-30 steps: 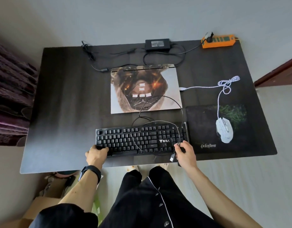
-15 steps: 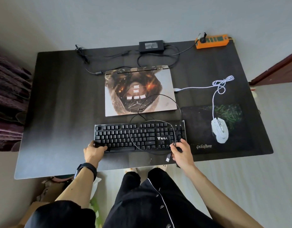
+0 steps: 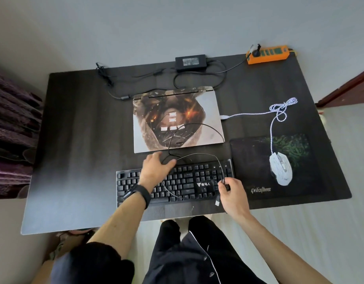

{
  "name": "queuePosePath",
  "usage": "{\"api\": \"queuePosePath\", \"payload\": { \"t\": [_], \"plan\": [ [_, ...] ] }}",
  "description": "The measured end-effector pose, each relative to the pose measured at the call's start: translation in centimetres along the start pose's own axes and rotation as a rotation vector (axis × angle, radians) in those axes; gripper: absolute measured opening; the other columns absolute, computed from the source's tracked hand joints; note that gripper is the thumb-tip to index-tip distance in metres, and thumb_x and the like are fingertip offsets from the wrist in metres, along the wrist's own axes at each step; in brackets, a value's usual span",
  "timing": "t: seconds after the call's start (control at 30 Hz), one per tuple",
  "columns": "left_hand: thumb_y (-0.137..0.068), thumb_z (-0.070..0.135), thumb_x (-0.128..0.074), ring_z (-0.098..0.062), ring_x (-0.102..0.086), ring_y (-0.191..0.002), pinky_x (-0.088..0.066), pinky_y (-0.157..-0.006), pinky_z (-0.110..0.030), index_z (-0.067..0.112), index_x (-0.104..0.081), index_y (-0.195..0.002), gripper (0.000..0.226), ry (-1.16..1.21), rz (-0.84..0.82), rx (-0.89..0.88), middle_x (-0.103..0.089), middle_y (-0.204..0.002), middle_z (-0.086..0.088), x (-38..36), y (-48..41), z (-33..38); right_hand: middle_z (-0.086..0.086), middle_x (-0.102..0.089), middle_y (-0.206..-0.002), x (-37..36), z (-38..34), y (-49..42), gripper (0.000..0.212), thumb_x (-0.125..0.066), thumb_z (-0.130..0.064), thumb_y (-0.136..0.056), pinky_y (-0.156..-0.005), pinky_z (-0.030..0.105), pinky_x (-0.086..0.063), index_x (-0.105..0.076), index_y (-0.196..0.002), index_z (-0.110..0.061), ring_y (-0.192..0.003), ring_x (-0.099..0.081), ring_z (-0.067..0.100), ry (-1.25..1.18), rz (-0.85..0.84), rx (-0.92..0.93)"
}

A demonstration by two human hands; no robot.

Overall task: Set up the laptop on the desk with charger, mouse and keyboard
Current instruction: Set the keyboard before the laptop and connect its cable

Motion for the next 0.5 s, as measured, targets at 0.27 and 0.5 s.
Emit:
{"api": "queuePosePath", "payload": {
  "t": [0.27, 0.5],
  "plan": [
    [-0.098, 0.043, -0.050, -0.025, -0.070, -0.085, -0.056, -0.072, -0.032, 0.020, -0.067, -0.093, 0.029, 0.142, -0.022, -0.010, -0.073, -0.084, -0.003, -2.6, -5.2, 3.7, -0.011, -0.065, -0.087, 0.0, -2.1, -0.3, 0.013, -0.051, -0.028, -0.104, -0.053, 0.014, -0.042, -0.060, -0.100, -0.020, -0.047, -0.053, -0.001, -0.077, -0.068, 0.009],
    [-0.097, 0.043, -0.053, 0.002, -0.058, -0.060, -0.038, -0.056, -0.017, 0.029, -0.068, -0.091, 0.021, 0.076, 0.045, -0.248, -0.072, -0.068, 0.013, 1.4, -1.5, 10.8, -0.010, -0.066, -0.097, 0.9, 0.6, 0.2, 0.010, -0.049, -0.034, -0.104, -0.059, 0.011, -0.043, -0.055, -0.102, -0.026, -0.064, -0.060, 0.003, -0.091, -0.026, -0.069]
  ]
}}
Point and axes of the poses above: each hand's wrist, its own y-axis away from the middle knuckle, its own x-axis out of the back of the hand, z = x × y, the point moved 9 cm from there along -y, towards the middle knuckle
